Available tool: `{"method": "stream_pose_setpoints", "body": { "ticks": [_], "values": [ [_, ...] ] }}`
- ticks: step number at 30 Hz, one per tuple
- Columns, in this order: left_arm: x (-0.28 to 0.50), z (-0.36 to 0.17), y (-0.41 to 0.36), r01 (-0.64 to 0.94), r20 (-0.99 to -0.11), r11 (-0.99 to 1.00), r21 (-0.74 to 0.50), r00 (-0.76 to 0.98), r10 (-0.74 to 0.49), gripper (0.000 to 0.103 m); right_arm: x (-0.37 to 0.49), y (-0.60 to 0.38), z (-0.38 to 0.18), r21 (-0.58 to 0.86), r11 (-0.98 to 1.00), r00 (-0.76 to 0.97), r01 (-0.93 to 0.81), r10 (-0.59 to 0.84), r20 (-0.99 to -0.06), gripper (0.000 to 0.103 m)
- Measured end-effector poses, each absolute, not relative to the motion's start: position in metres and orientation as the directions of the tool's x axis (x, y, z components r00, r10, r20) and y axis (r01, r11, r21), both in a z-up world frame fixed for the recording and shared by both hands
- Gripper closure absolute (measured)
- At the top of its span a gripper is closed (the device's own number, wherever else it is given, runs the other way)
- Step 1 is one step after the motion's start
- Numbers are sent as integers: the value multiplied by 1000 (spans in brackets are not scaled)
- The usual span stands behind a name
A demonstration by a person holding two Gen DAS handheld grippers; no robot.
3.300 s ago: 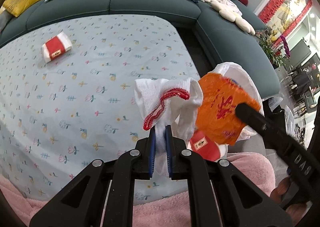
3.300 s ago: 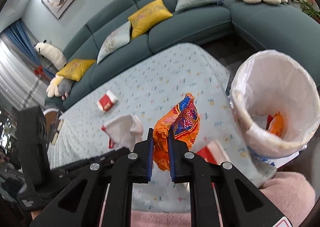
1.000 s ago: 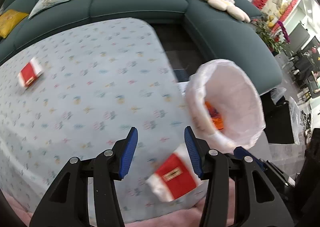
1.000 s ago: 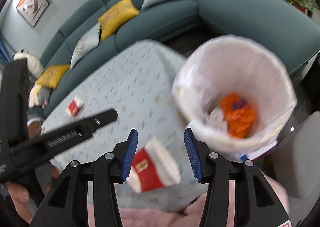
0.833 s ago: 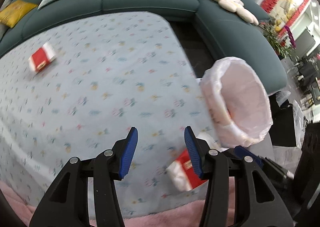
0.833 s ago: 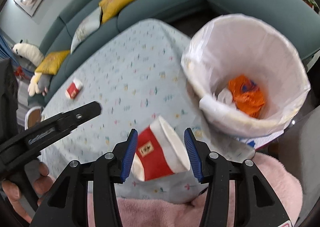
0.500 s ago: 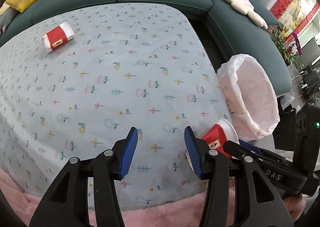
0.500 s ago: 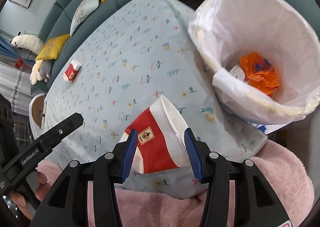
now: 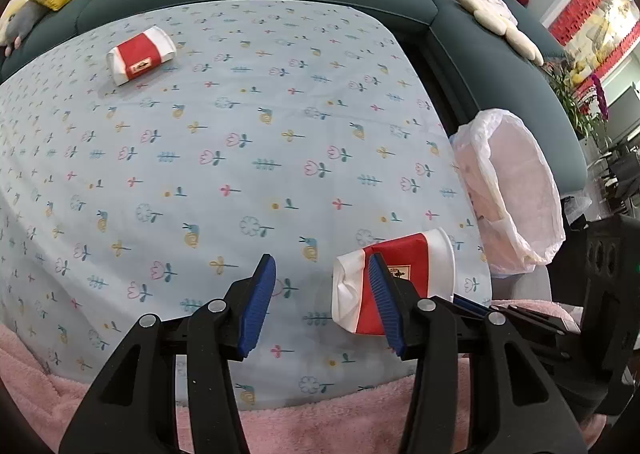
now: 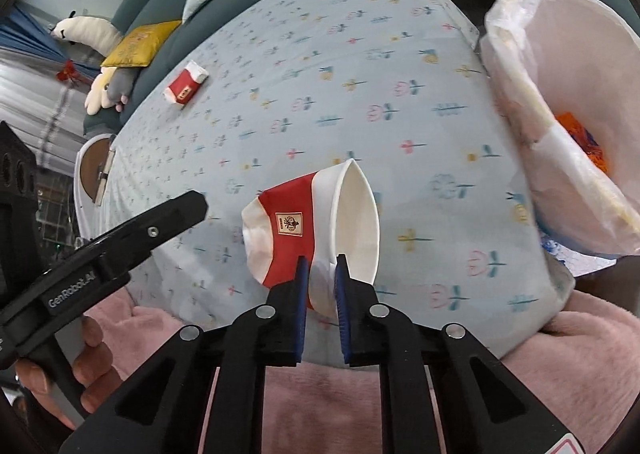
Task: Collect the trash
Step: 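Grasp a red-and-white cup with the right tool while the left tool grasps another cup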
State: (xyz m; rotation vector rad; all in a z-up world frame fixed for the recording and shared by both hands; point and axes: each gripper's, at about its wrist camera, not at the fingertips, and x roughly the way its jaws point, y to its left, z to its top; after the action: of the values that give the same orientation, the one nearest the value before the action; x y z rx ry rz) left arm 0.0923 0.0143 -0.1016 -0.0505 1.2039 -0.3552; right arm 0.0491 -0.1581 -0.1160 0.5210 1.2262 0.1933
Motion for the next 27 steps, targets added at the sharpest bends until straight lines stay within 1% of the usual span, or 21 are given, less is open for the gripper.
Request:
{"method": "stream_pose_setpoints", "body": {
  "ticks": [5, 10, 16, 18, 27],
  "values": [
    [101, -100, 34, 206, -898, 950, -236, 327, -293, 57, 50, -149, -94, 478, 870, 406, 119, 397, -823, 99],
    [118, -98, 56, 157, -896, 958, -241, 343, -282, 56, 66, -141, -69, 464, 879, 468, 110, 366, -805, 99],
    [153, -91, 86, 97, -891, 969, -229, 380, -249, 43, 98, -125, -51, 461, 882, 505, 97, 356, -787, 99],
    [171, -88, 97, 73, -888, 971, -227, 395, -237, 41, 110, -121, -49, 461, 882, 509, 99, 353, -785, 99],
    [253, -93, 142, 1, -883, 975, -221, 425, -201, 41, 188, -103, -56, 469, 877, 502, 105, 361, -786, 99]
  ]
}}
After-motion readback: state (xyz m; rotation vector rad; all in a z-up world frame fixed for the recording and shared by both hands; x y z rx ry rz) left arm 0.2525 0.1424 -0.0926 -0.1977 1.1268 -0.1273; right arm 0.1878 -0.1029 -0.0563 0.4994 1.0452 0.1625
